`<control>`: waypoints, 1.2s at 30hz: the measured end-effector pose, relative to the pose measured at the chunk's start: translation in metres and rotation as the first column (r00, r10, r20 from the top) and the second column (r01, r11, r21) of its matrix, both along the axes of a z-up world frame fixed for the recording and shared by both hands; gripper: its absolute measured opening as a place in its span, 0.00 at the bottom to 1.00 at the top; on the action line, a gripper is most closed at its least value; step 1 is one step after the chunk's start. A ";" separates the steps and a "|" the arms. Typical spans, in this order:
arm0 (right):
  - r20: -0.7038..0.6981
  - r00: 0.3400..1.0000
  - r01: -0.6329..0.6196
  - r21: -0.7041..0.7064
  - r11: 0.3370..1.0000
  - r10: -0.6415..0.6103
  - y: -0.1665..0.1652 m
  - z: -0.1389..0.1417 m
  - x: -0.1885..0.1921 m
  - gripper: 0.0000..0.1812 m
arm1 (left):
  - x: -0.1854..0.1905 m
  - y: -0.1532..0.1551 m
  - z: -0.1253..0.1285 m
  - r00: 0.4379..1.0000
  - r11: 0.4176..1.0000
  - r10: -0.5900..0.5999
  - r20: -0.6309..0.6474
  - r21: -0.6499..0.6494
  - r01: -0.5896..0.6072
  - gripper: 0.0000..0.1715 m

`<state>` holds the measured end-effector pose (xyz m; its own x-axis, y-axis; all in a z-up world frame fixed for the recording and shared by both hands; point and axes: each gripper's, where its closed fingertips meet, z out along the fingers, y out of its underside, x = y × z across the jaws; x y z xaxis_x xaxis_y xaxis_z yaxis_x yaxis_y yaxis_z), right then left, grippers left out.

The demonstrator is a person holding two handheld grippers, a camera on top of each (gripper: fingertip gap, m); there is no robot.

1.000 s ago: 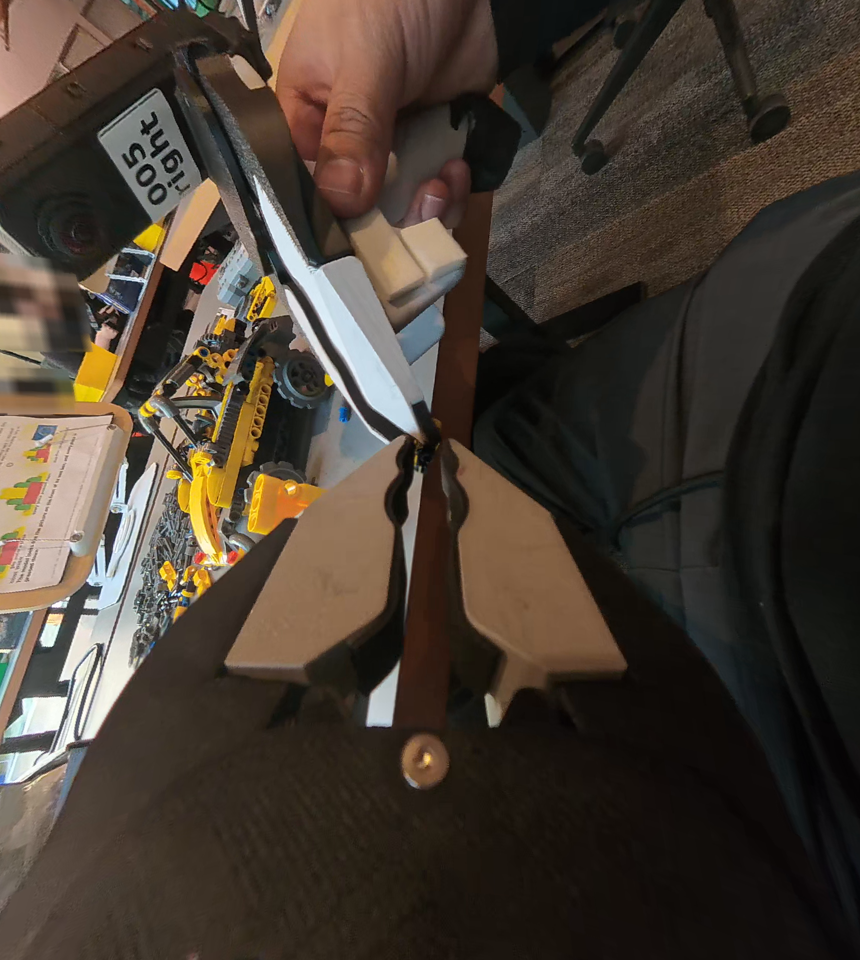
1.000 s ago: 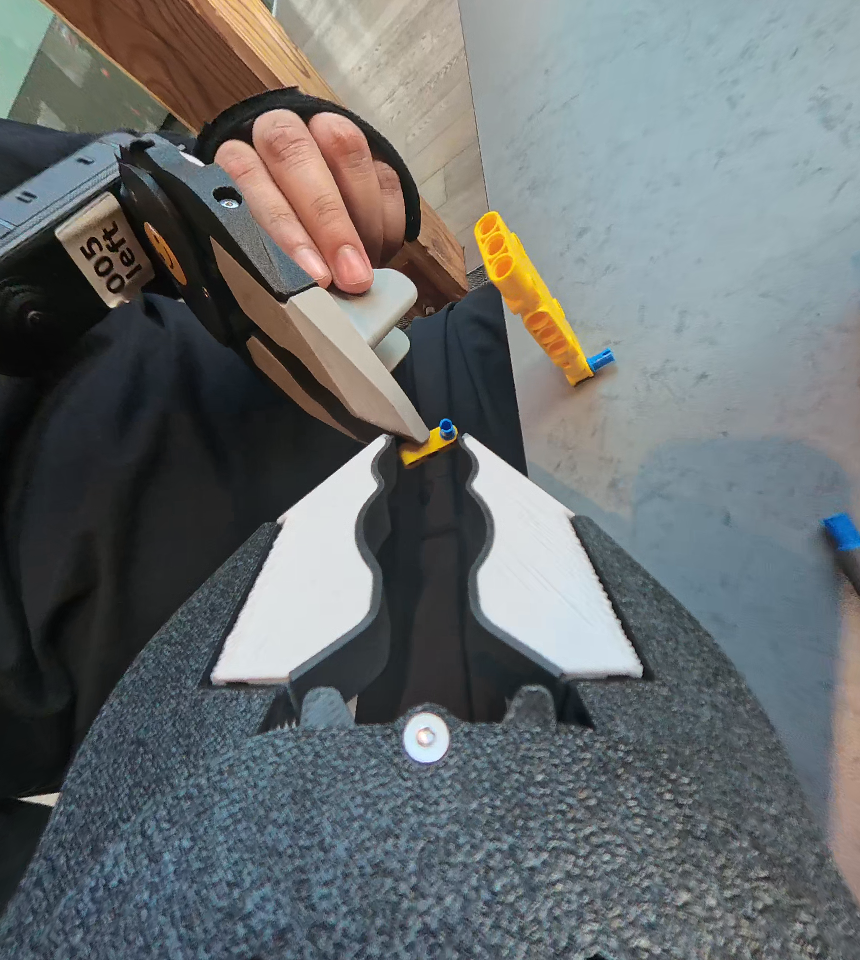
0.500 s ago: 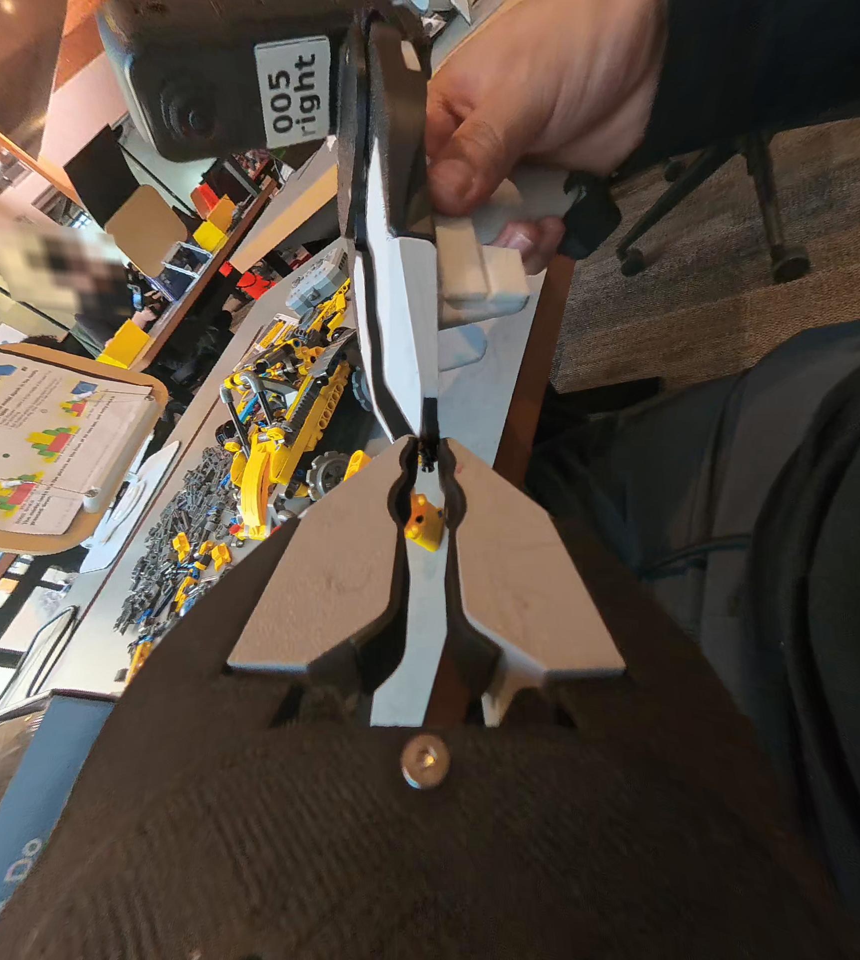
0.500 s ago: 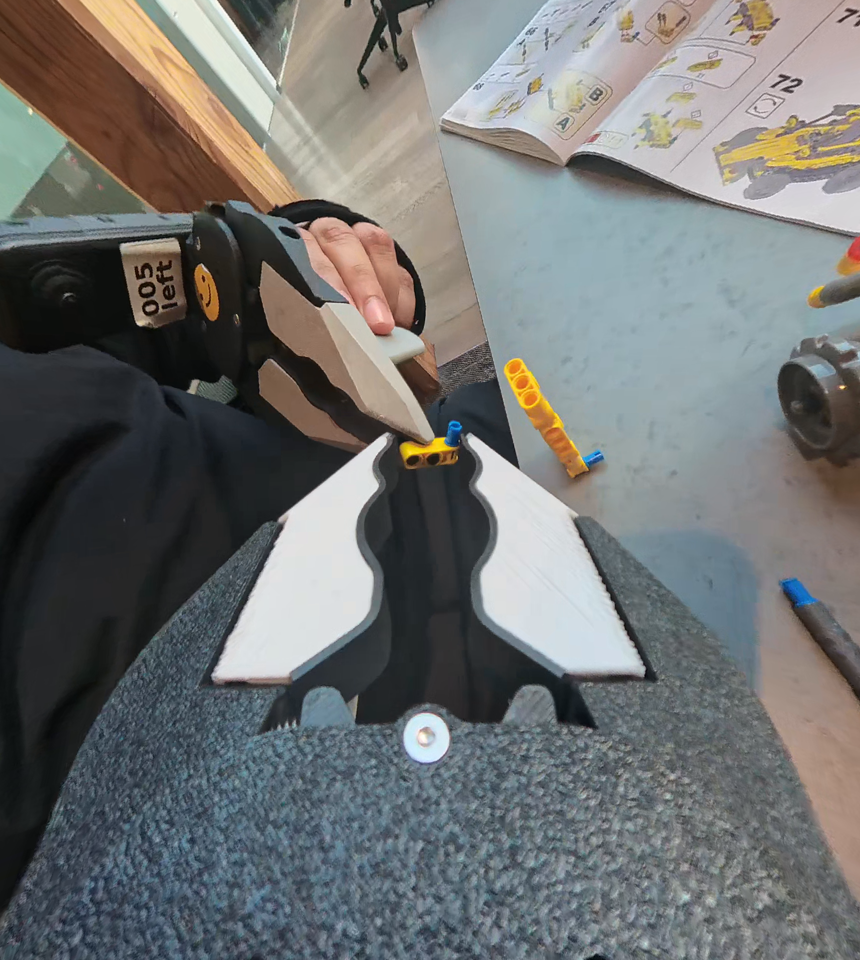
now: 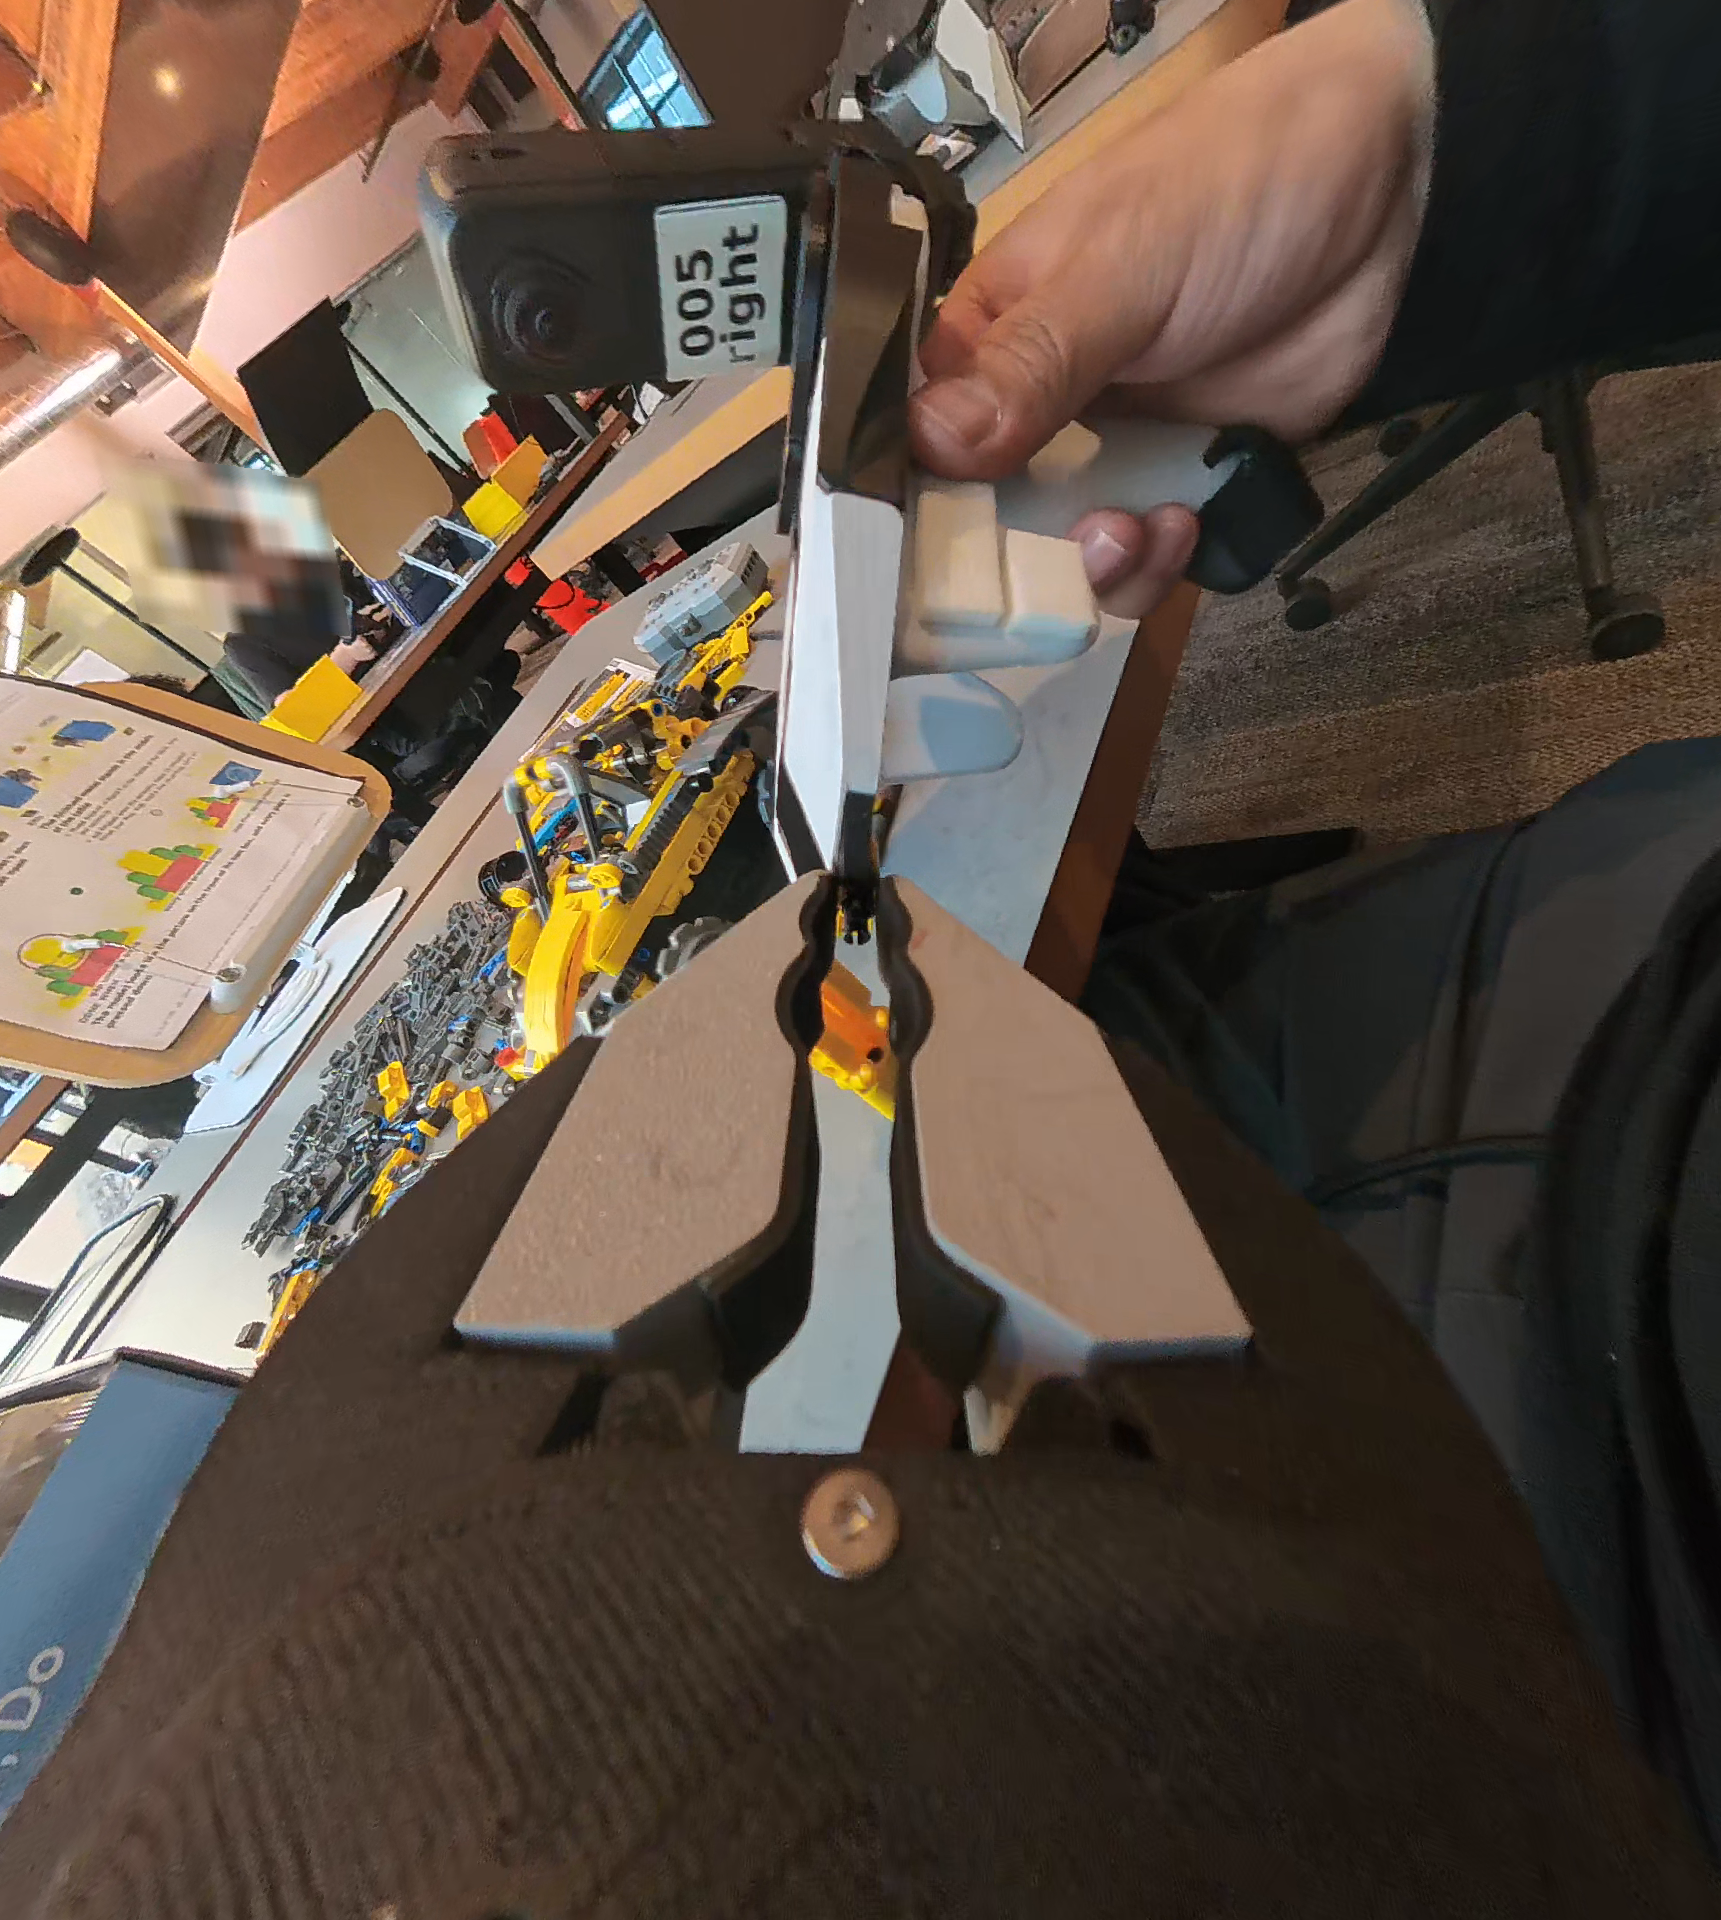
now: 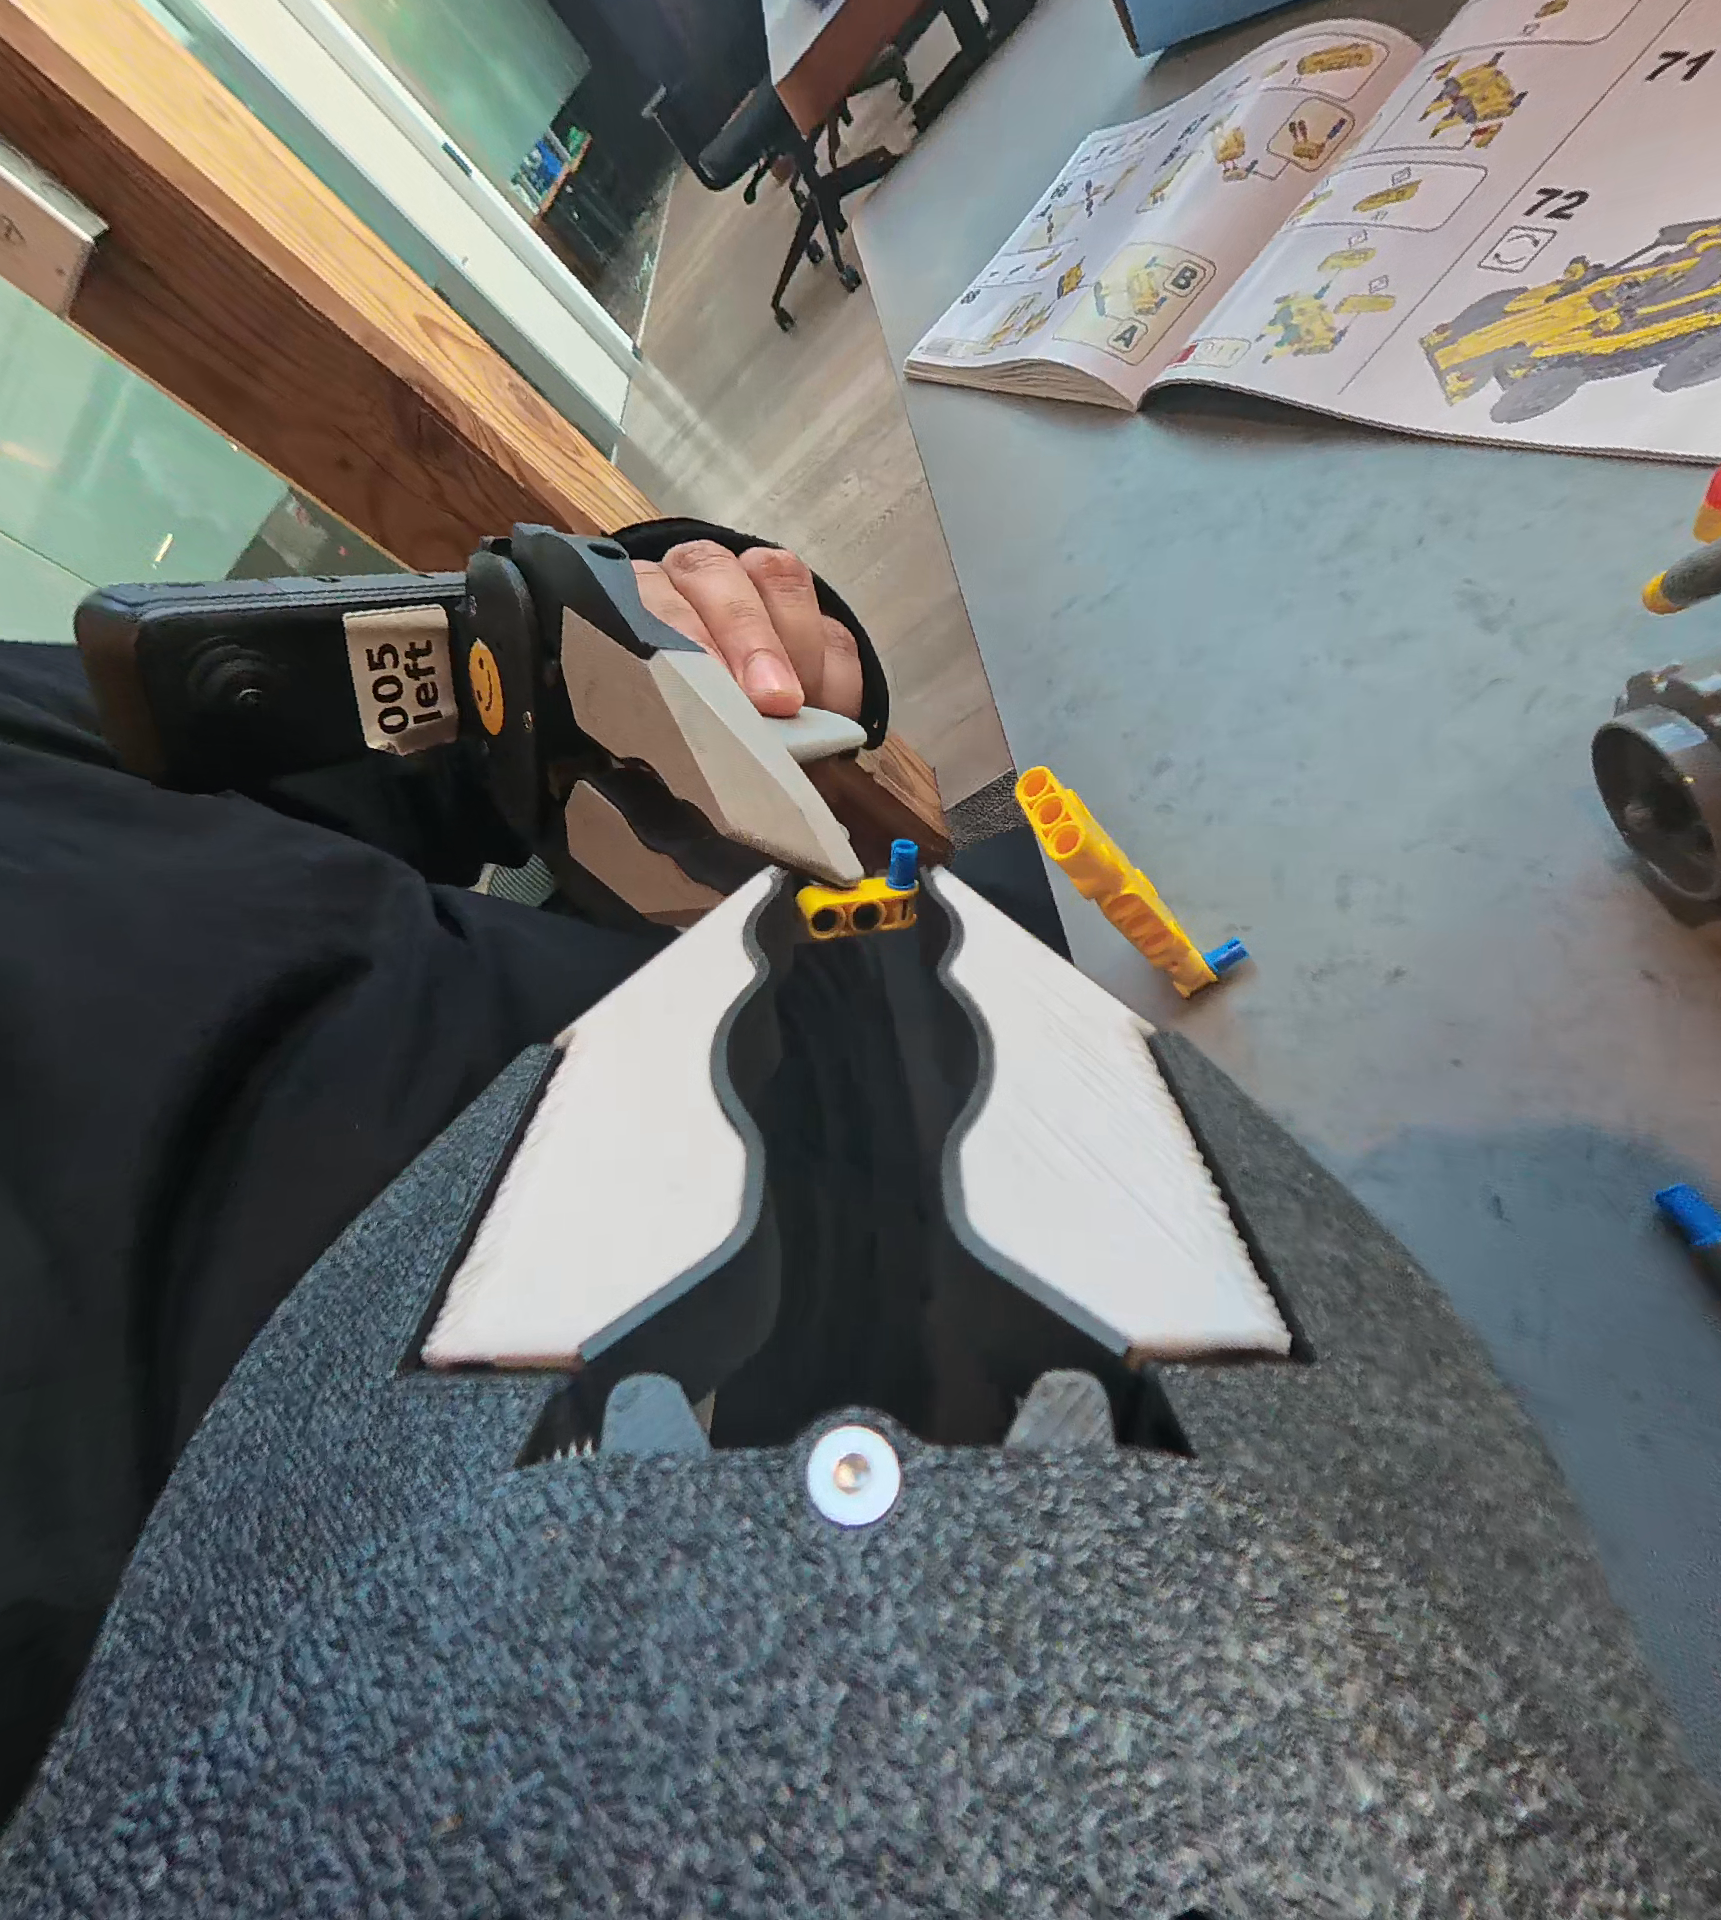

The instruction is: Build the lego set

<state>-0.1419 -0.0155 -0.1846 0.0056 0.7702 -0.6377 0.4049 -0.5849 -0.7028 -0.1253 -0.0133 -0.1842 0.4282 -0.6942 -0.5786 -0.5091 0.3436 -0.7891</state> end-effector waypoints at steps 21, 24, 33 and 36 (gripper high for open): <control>-0.023 1.000 0.015 0.145 0.989 -0.012 0.000 0.009 -0.004 0.17 | -0.001 -0.005 0.011 0.996 0.999 -0.027 0.082 -0.015 0.029 0.02; -0.051 0.999 0.003 0.213 0.977 0.008 -0.003 0.017 -0.005 0.19 | -0.001 -0.010 0.018 0.993 0.998 -0.056 0.108 -0.007 0.057 0.02; -0.039 0.998 -0.031 0.401 0.915 0.051 -0.007 0.026 0.007 0.22 | -0.003 -0.010 0.026 0.978 0.993 -0.090 0.186 -0.054 0.102 0.02; -0.055 0.996 -0.037 0.492 0.870 0.073 -0.009 0.033 0.011 0.19 | -0.001 -0.017 0.031 0.949 0.972 -0.164 0.269 -0.120 0.202 0.02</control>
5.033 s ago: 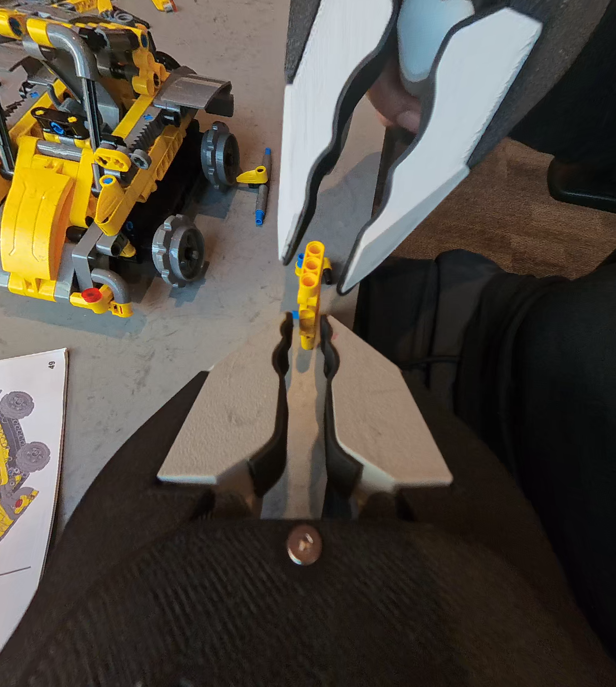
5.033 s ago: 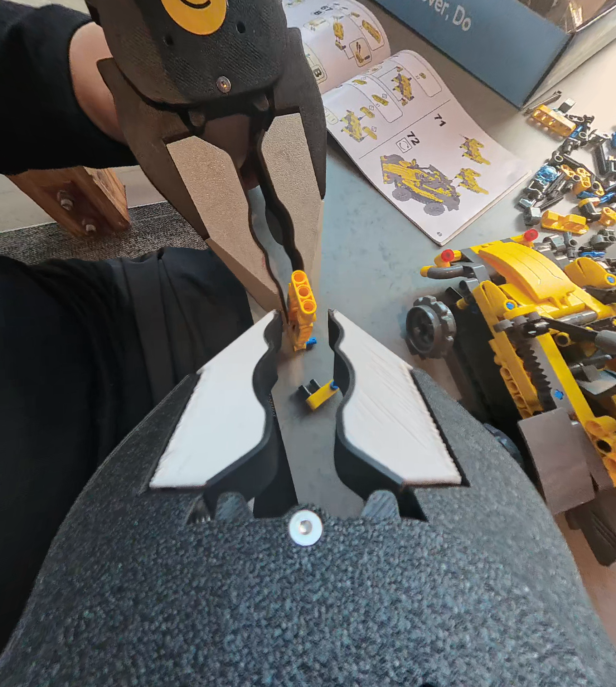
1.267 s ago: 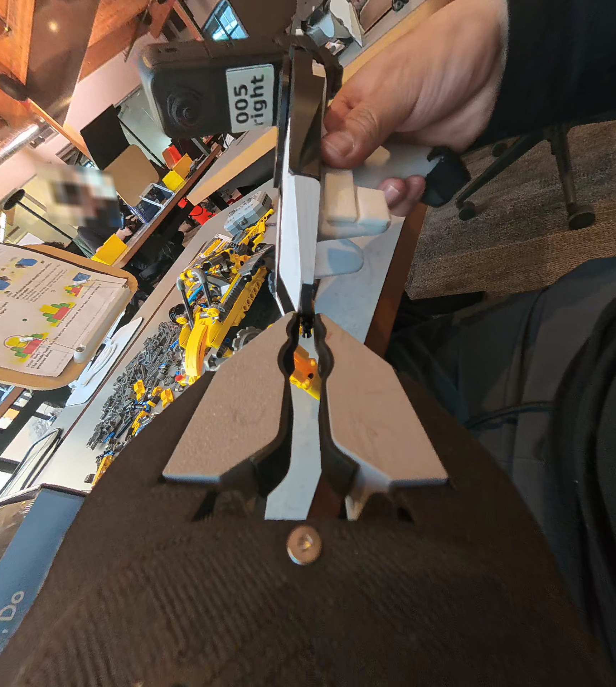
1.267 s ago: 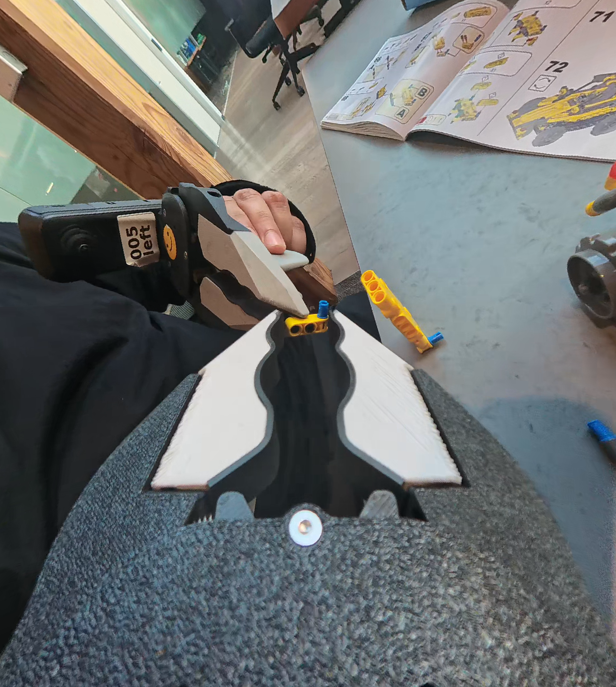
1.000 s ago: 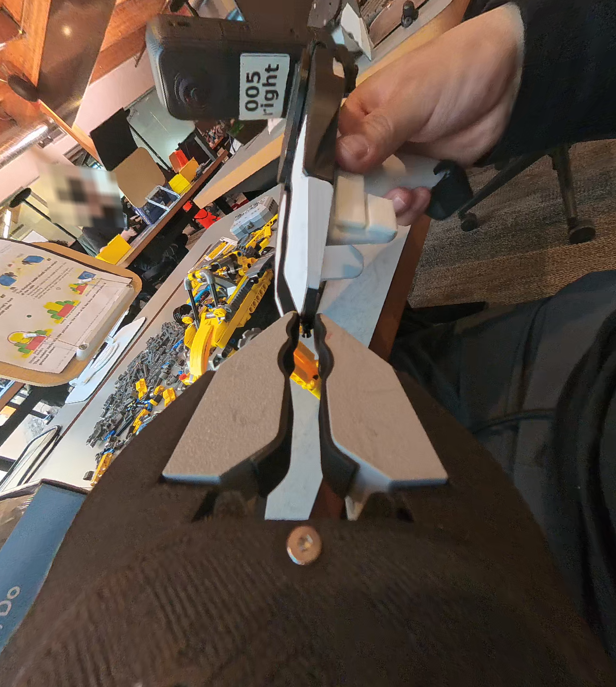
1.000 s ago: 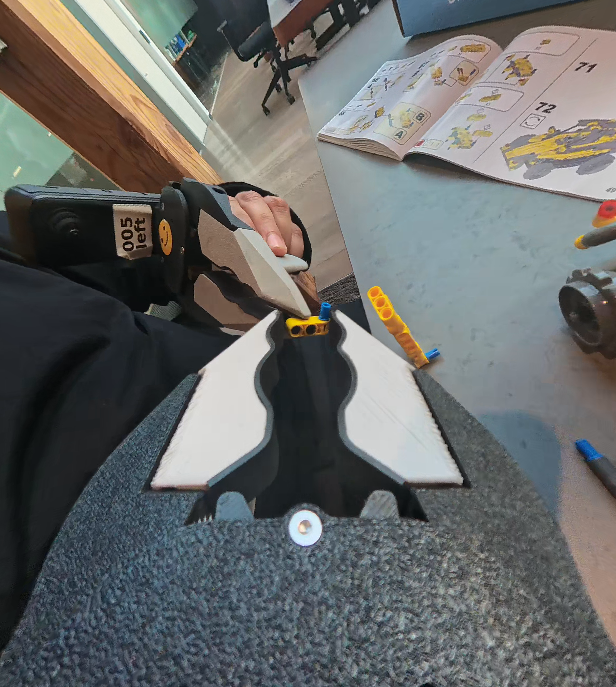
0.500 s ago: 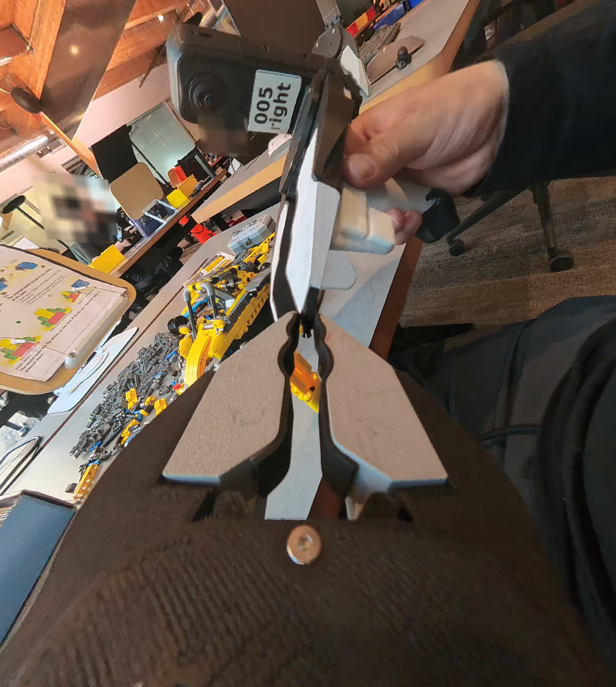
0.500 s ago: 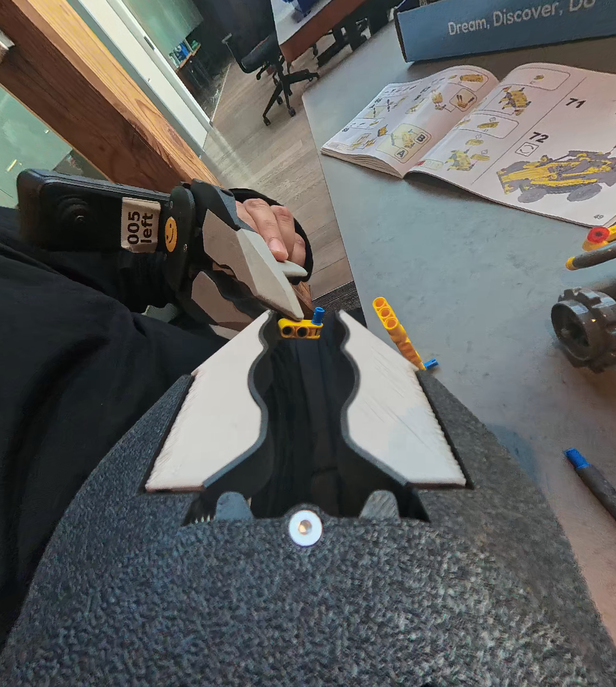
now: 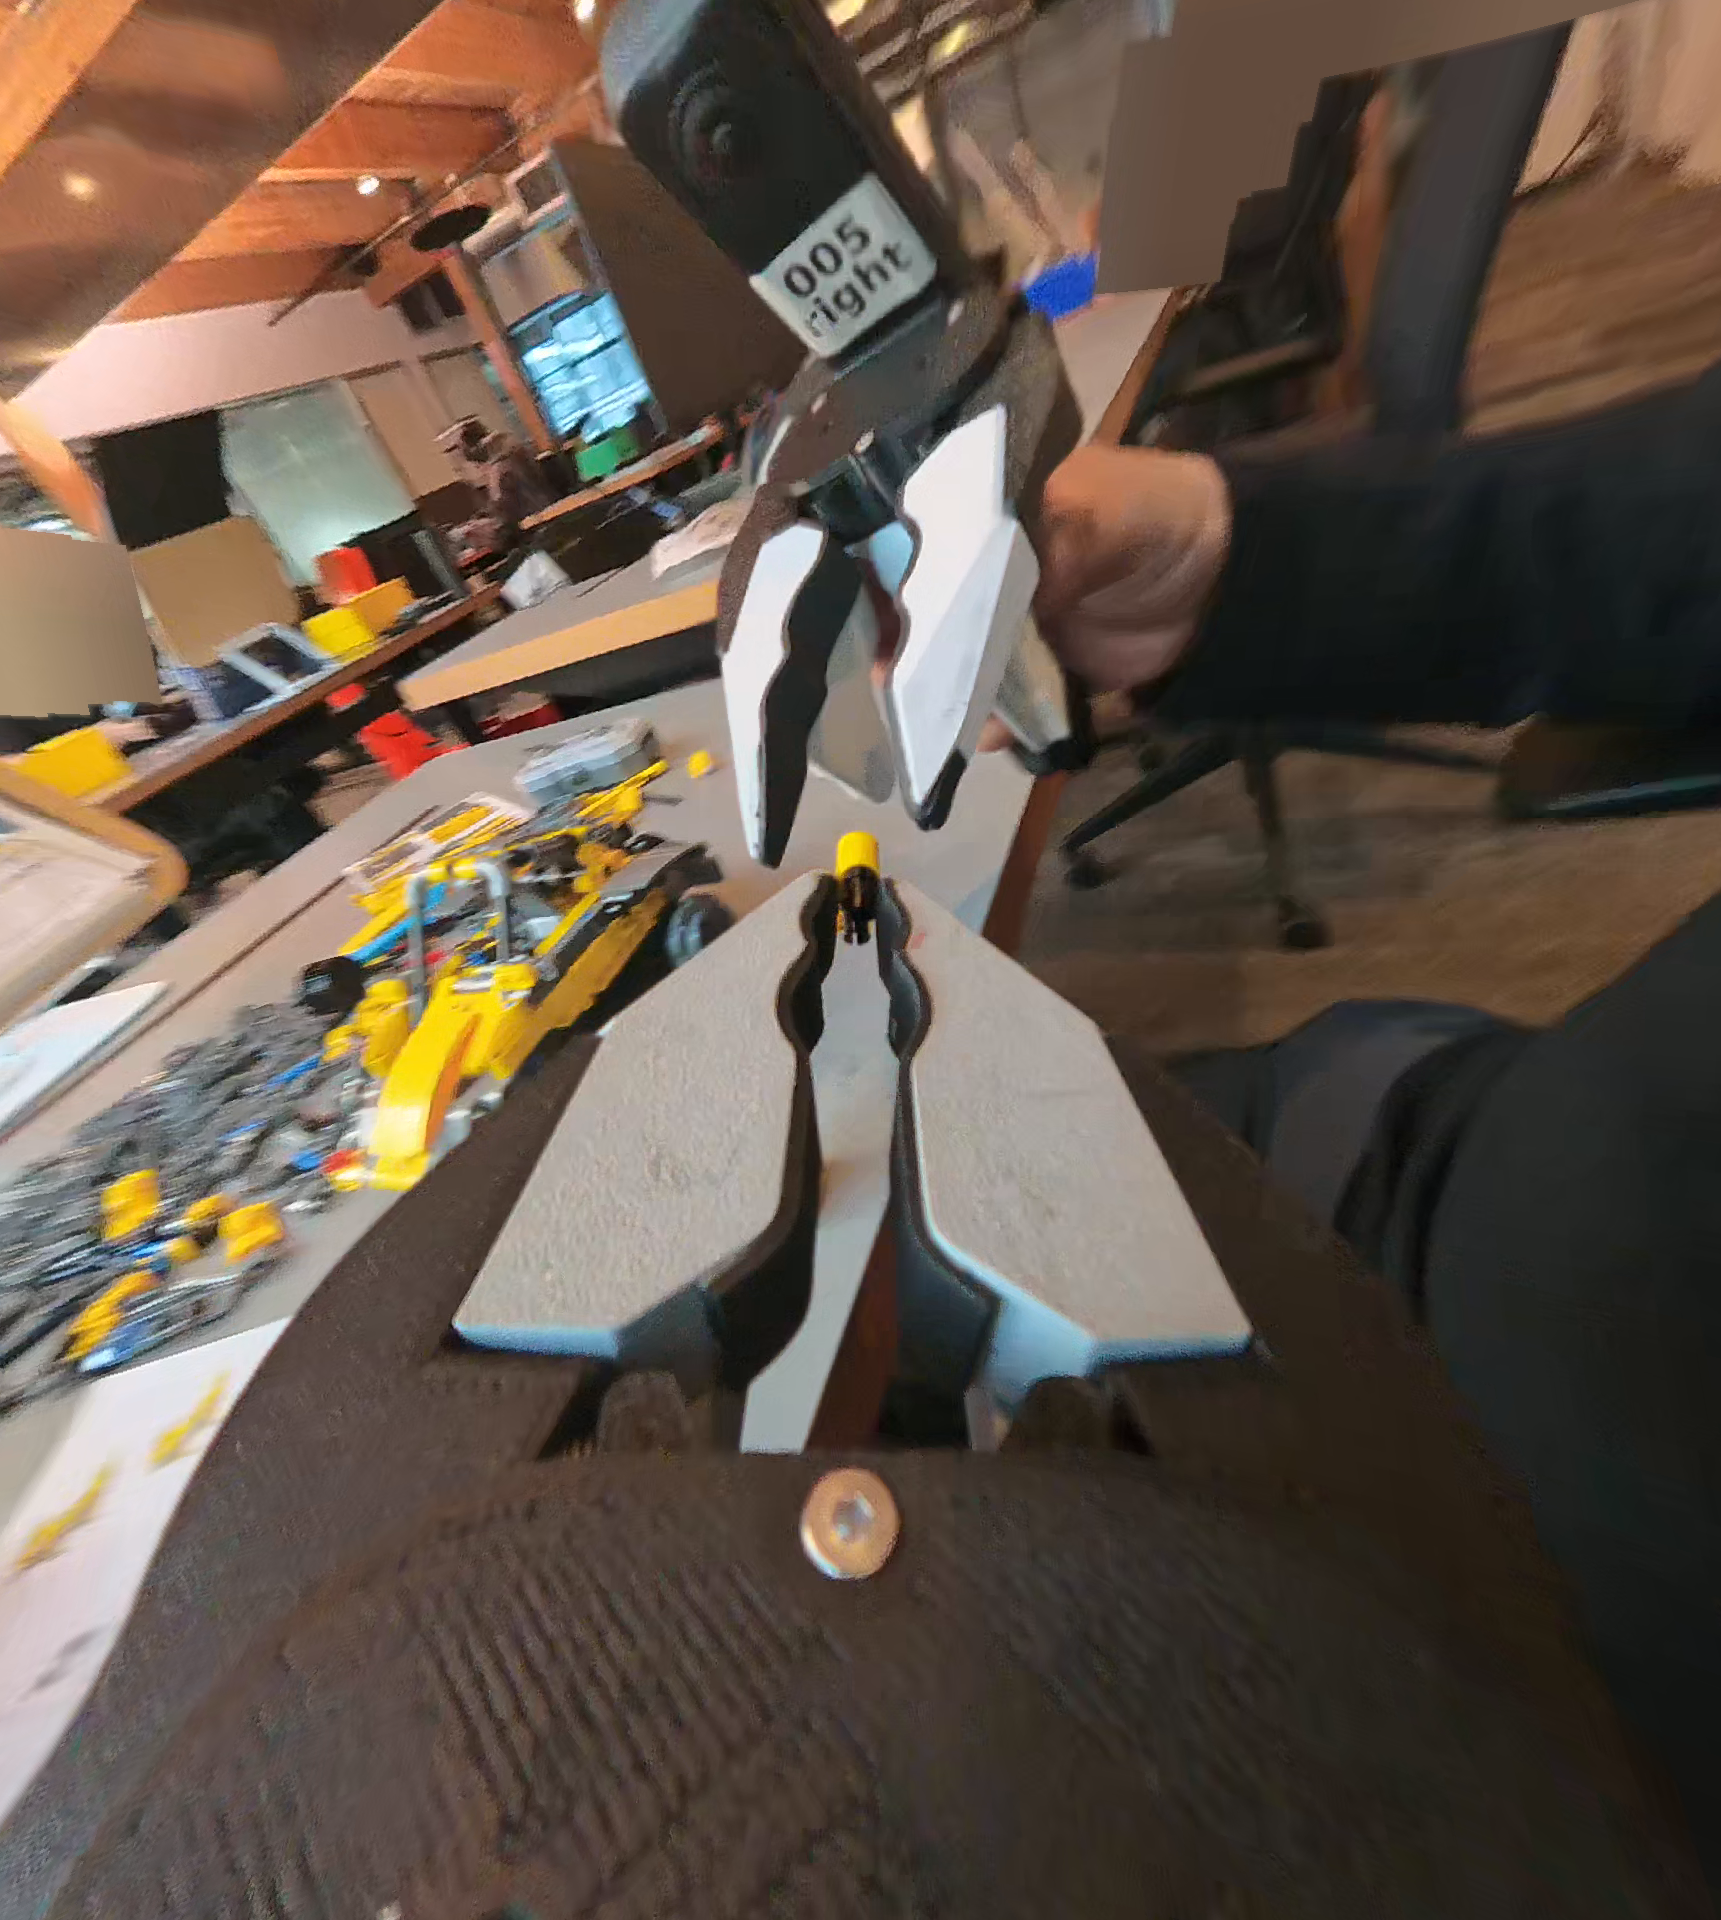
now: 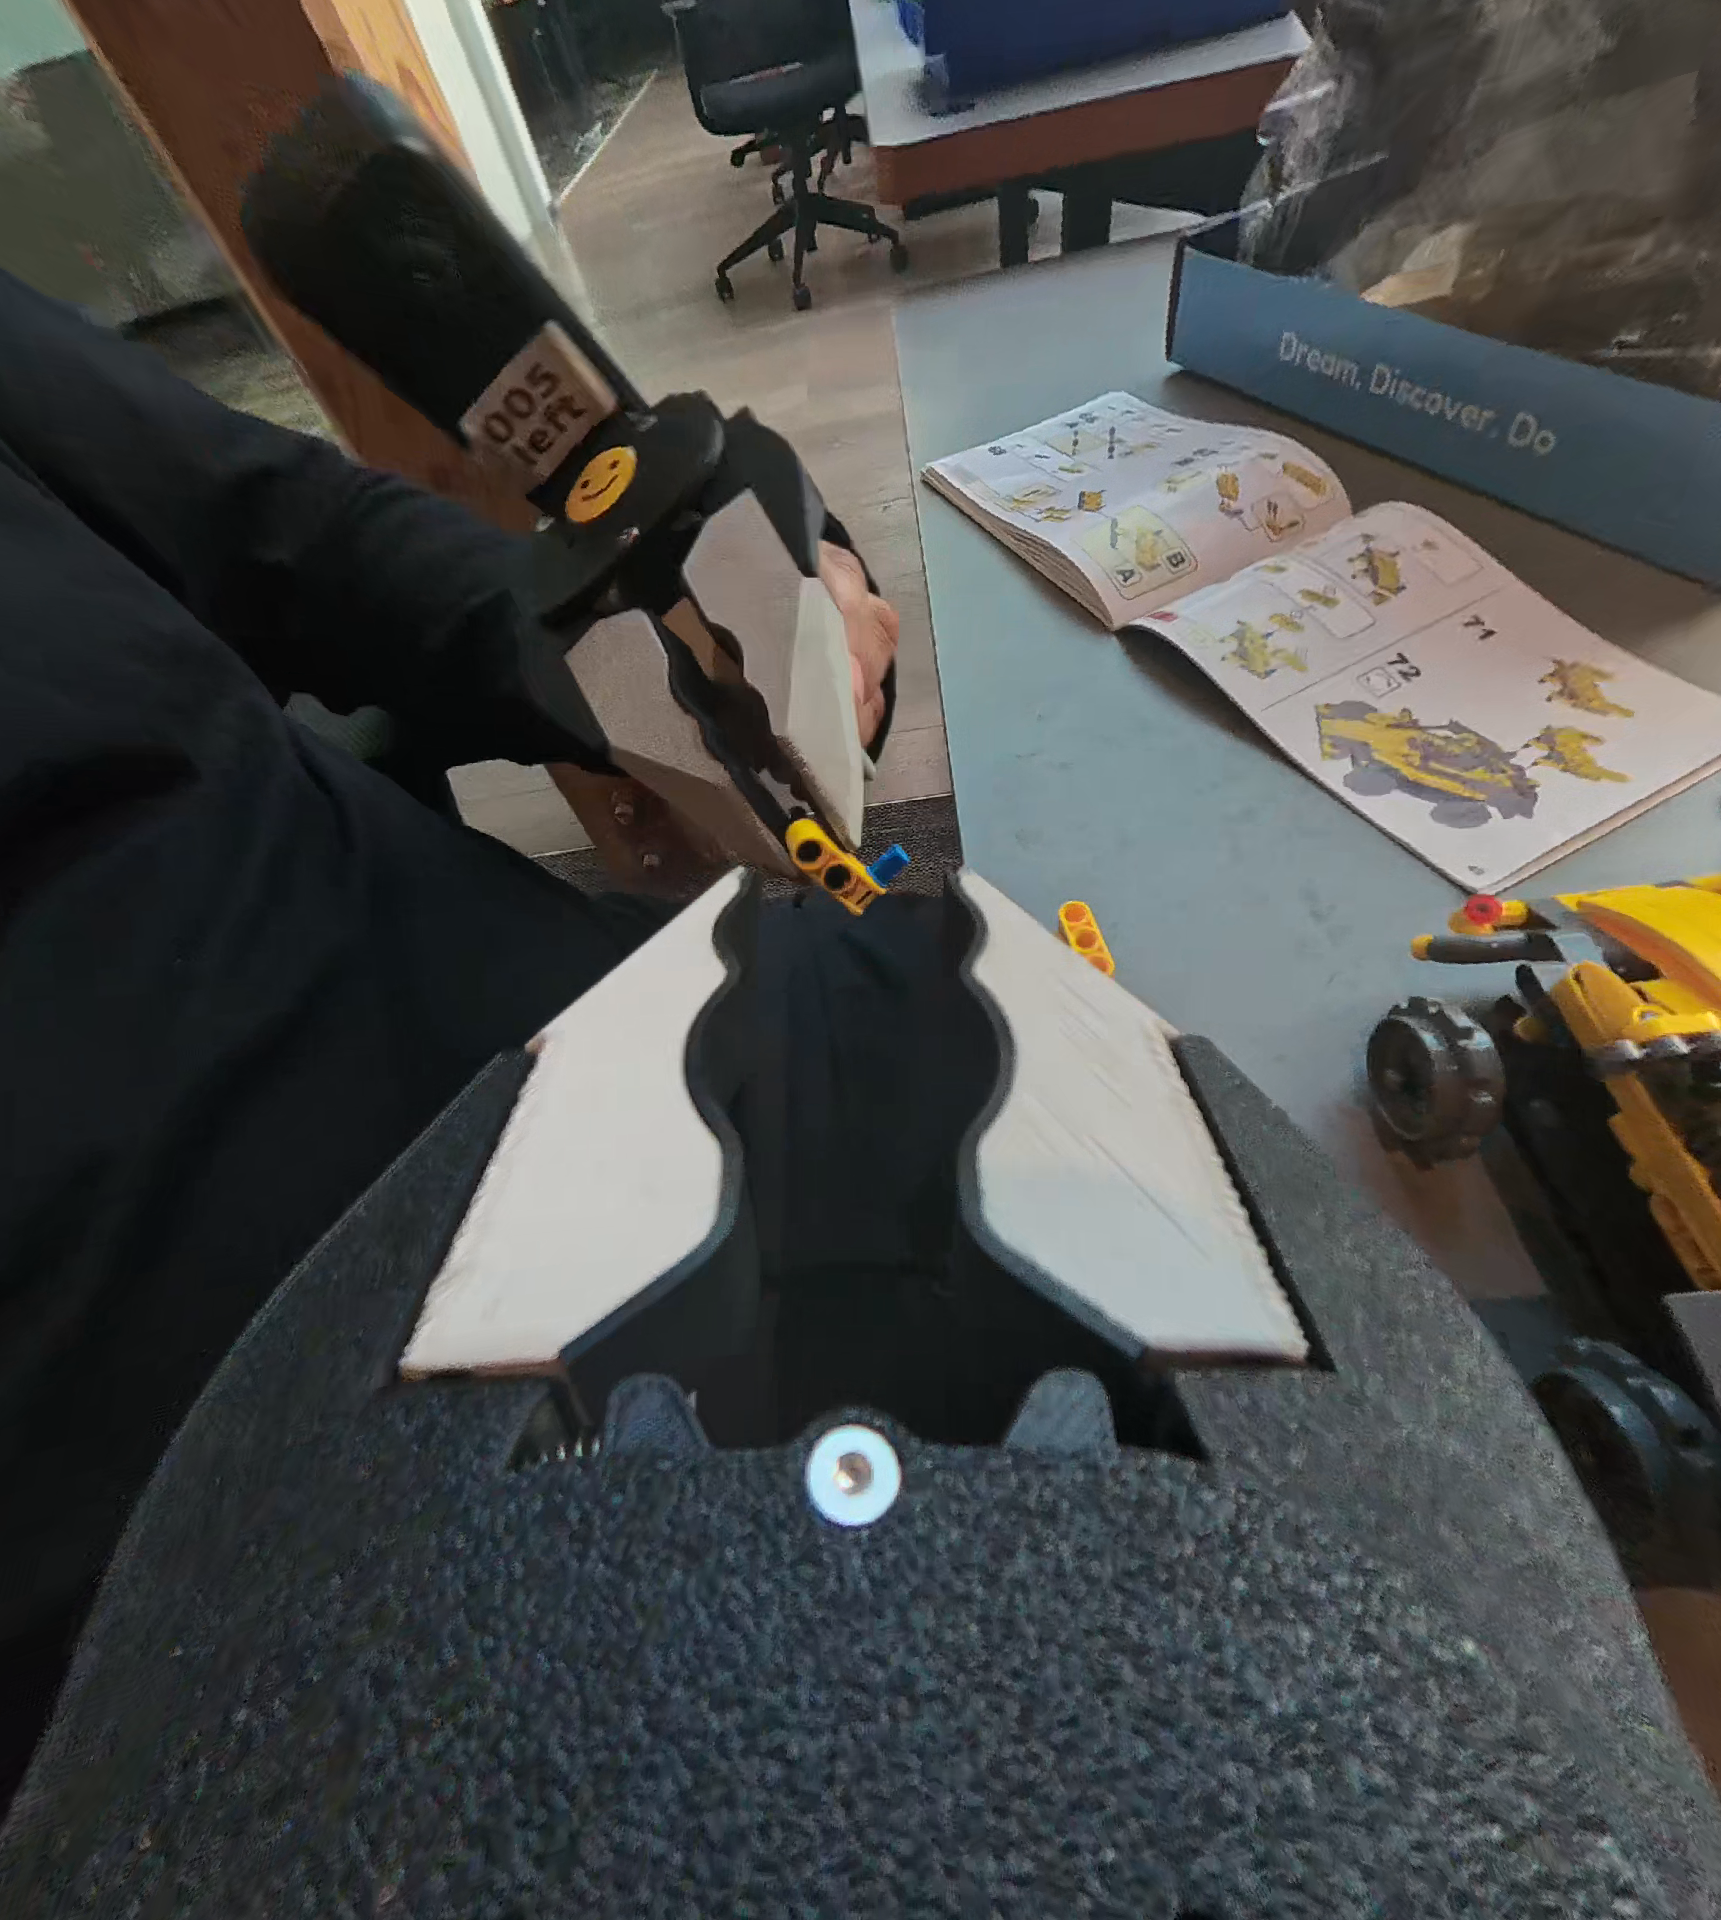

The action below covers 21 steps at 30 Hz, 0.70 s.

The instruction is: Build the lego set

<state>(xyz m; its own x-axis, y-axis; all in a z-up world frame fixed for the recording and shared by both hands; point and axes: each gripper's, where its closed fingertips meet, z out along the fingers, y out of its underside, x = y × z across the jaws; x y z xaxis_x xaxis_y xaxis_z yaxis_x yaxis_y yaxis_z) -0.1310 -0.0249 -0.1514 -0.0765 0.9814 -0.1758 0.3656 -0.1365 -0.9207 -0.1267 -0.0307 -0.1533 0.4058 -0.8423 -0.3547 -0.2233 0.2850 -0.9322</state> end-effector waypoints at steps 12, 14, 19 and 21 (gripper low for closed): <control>0.047 0.998 -0.058 0.322 0.945 0.045 -0.028 0.012 -0.003 0.06 | 0.003 -0.025 0.023 0.923 0.938 -0.262 0.281 -0.153 0.312 0.02; 0.028 0.998 -0.061 0.306 0.950 0.055 -0.030 0.014 -0.004 0.05 | 0.003 -0.025 0.024 0.921 0.939 -0.256 0.295 -0.149 0.309 0.02; -0.002 0.998 -0.058 0.288 0.956 0.061 -0.029 0.016 -0.003 0.04 | 0.004 -0.025 0.025 0.919 0.941 -0.249 0.307 -0.149 0.305 0.02; 0.033 0.999 -0.042 0.285 0.958 0.034 -0.024 0.011 -0.003 0.04 | 0.003 -0.020 0.020 0.933 0.946 -0.223 0.281 -0.167 0.276 0.02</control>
